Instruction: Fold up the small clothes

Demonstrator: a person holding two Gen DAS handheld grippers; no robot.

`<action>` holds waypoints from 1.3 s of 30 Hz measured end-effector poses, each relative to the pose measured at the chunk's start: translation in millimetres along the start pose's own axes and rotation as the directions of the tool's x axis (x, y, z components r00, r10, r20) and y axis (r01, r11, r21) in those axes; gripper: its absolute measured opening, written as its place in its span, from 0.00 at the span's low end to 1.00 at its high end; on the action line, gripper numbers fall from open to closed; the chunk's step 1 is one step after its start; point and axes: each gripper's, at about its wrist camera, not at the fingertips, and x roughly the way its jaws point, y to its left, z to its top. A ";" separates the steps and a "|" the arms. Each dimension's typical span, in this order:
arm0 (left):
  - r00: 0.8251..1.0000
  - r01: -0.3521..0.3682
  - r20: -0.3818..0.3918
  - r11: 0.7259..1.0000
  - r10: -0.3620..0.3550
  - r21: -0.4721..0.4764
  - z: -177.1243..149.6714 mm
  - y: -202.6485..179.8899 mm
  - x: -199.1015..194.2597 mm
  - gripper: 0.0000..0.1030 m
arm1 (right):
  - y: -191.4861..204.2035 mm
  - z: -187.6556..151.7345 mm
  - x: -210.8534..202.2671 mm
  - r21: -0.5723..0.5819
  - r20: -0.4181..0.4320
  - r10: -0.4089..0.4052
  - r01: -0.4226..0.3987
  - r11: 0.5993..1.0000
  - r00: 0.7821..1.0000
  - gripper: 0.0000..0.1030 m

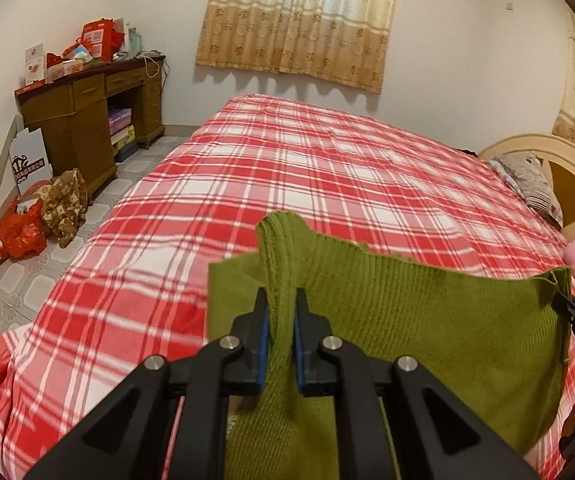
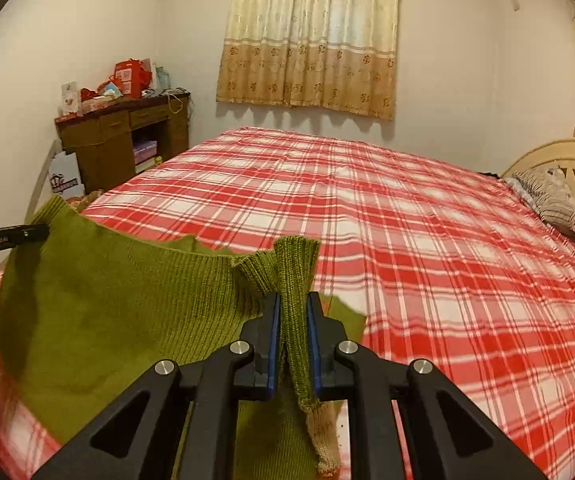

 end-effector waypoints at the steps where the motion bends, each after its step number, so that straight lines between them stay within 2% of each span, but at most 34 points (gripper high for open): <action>1: 1.000 -0.005 0.001 1.000 0.005 -0.004 5.4 0.5 6.8 0.10 | -0.9 3.6 10.1 -0.002 -0.003 -0.008 0.008 1.000 1.000 0.11; 5: 1.000 -0.019 0.010 1.000 0.019 -0.015 18.8 -1.3 28.9 0.10 | -6.8 11.3 49.6 0.001 -0.019 -0.049 0.049 0.999 0.999 0.11; 8: 0.998 -0.060 -0.001 0.998 0.060 -0.007 20.0 -4.1 55.1 0.10 | -10.1 9.8 79.7 0.012 -0.044 -0.066 0.067 0.998 0.997 0.11; 13: 0.986 -0.139 -0.089 0.990 0.138 -0.008 6.7 -1.9 106.4 0.10 | -16.3 -9.9 128.4 0.042 -0.138 -0.094 0.101 0.994 0.986 0.11; 16: 0.975 -0.194 -0.116 0.981 0.191 -0.015 2.9 0.4 114.0 0.22 | -17.6 -12.1 132.9 0.058 -0.163 -0.086 0.097 0.994 0.983 0.12; 17: 0.970 -0.221 -0.112 0.975 0.218 -0.014 3.7 -0.1 112.0 0.34 | -18.0 -12.8 135.7 0.055 -0.174 -0.087 0.098 0.994 0.981 0.17; 18: 0.962 -0.251 -0.113 0.968 0.248 -0.011 3.7 0.0 111.3 0.51 | -18.2 -14.3 141.4 0.053 -0.208 -0.089 0.102 0.993 0.974 0.21; 19: 0.953 -0.280 -0.121 0.960 0.276 -0.014 4.0 2.1 112.6 0.57 | -20.0 -15.1 147.1 0.057 -0.238 -0.089 0.106 0.993 0.967 0.32; 21: 0.955 -0.265 -0.149 0.963 0.257 -0.041 4.4 7.9 113.2 0.60 | -29.0 -18.6 153.0 0.092 -0.278 -0.093 0.123 0.988 0.956 0.44; 23: 0.963 -0.231 -0.154 0.972 0.222 -0.048 5.3 10.9 106.1 0.60 | -45.7 -17.9 135.6 0.192 -0.220 -0.060 0.104 0.976 0.974 0.44; 24: 0.966 -0.215 -0.154 0.976 0.207 -0.038 5.6 10.8 101.2 0.60 | -54.9 -18.6 121.0 0.246 -0.175 -0.086 0.128 0.961 0.981 0.44; 26: 0.967 -0.218 -0.132 0.976 0.216 0.001 5.9 11.1 83.6 0.64 | -76.1 -25.5 79.7 0.347 -0.103 -0.210 0.232 0.909 0.972 0.44; 27: 0.965 -0.243 -0.101 0.970 0.244 0.018 3.5 13.6 66.1 0.72 | -83.4 -31.5 58.0 0.372 -0.089 -0.248 0.263 0.890 0.965 0.44; 28: 0.965 -0.248 -0.083 0.968 0.249 0.019 2.0 15.3 58.0 0.75 | -84.8 -35.7 45.1 0.371 -0.083 -0.249 0.261 0.891 0.965 0.44; 30: 0.969 -0.241 -0.054 0.970 0.241 -0.002 -6.2 23.6 32.3 0.76 | -79.7 -46.7 20.4 0.346 -0.063 -0.214 0.223 0.911 0.975 0.44; 32: 0.973 -0.223 -0.059 0.975 0.222 -0.013 -21.1 26.7 8.3 0.76 | -66.5 -60.7 0.9 0.304 -0.069 -0.143 0.158 0.939 0.987 0.44; 37: 0.971 -0.236 -0.015 0.971 0.237 0.024 -65.5 14.9 -28.8 0.76 | -30.2 -91.4 -24.0 0.288 -0.100 -0.050 0.077 0.955 0.994 0.44; 39: 0.977 -0.211 -0.021 0.977 0.212 0.032 -81.2 7.5 -33.4 0.76 | -13.9 -100.4 -26.5 0.267 -0.105 -0.002 0.030 0.963 0.994 0.44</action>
